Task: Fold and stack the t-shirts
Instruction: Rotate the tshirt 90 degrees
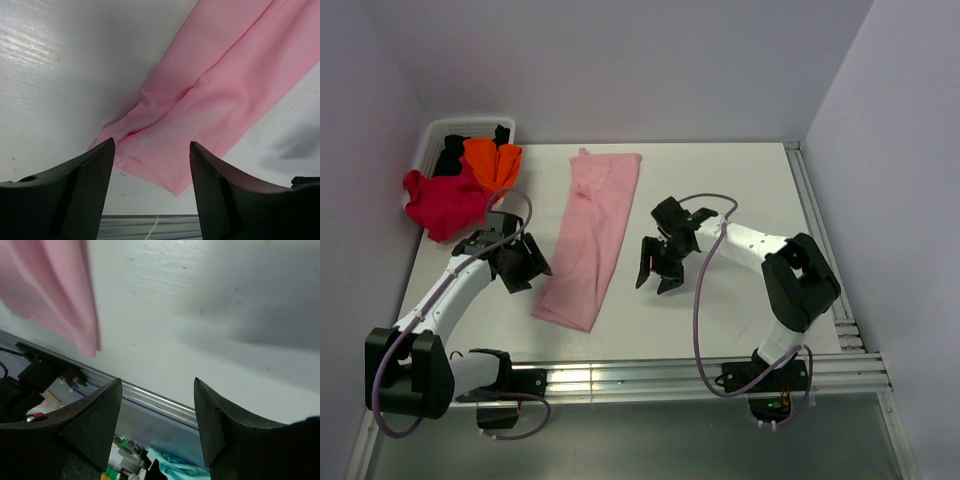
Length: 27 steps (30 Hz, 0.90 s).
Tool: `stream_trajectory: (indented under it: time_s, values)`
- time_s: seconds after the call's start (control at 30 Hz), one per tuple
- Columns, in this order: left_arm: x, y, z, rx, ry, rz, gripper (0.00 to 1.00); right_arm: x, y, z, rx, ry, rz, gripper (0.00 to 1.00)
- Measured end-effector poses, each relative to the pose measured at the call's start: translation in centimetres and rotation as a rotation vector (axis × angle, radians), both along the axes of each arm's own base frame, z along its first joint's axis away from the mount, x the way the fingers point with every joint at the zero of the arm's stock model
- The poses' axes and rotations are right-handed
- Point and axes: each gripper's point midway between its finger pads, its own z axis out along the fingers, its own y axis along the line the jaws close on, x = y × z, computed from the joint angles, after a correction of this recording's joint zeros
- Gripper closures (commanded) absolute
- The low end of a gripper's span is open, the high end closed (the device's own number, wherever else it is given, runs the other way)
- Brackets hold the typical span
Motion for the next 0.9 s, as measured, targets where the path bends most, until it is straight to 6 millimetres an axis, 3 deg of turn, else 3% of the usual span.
stream_trajectory:
  time_s: [0.1, 0.23, 0.33, 0.43, 0.67, 0.73, 0.8, 0.9]
  values:
    - [-0.4, -1.0, -0.9, 0.001, 0.010, 0.009, 0.34, -0.4, -0.9, -0.2, -0.025, 0.000, -0.023, 0.34]
    - [-2.2, -2.4, -3.2, -0.002, 0.065, 0.003, 0.35, 0.1, -1.0, 2.0, 0.003, -0.076, -0.040, 0.34]
    - [-3.2, -1.8, -4.6, 0.030, 0.106, 0.053, 0.37, 0.3, -1.2, 3.4, 0.018, -0.122, -0.047, 0.34]
    - [-2.8, -0.7, -4.6, 0.081, 0.085, 0.116, 0.38, 0.1, -1.5, 3.9, 0.014, -0.138, -0.050, 0.34]
    - [-0.3, 1.9, -1.3, 0.175, -0.111, 0.213, 0.40, -1.4, -3.0, 3.3, -0.028, -0.112, -0.044, 0.34]
    - [0.0, 2.0, -1.2, 0.175, -0.132, 0.228, 0.40, -1.7, -3.3, 3.4, -0.038, -0.113, -0.038, 0.34]
    - [-0.1, 1.9, -2.1, 0.165, -0.136, 0.236, 0.42, -1.9, -3.5, 3.7, -0.040, -0.118, -0.032, 0.34]
    - [-1.9, 2.0, -4.9, 0.150, -0.089, 0.244, 0.43, -2.2, -3.9, 4.2, -0.033, -0.134, -0.028, 0.34]
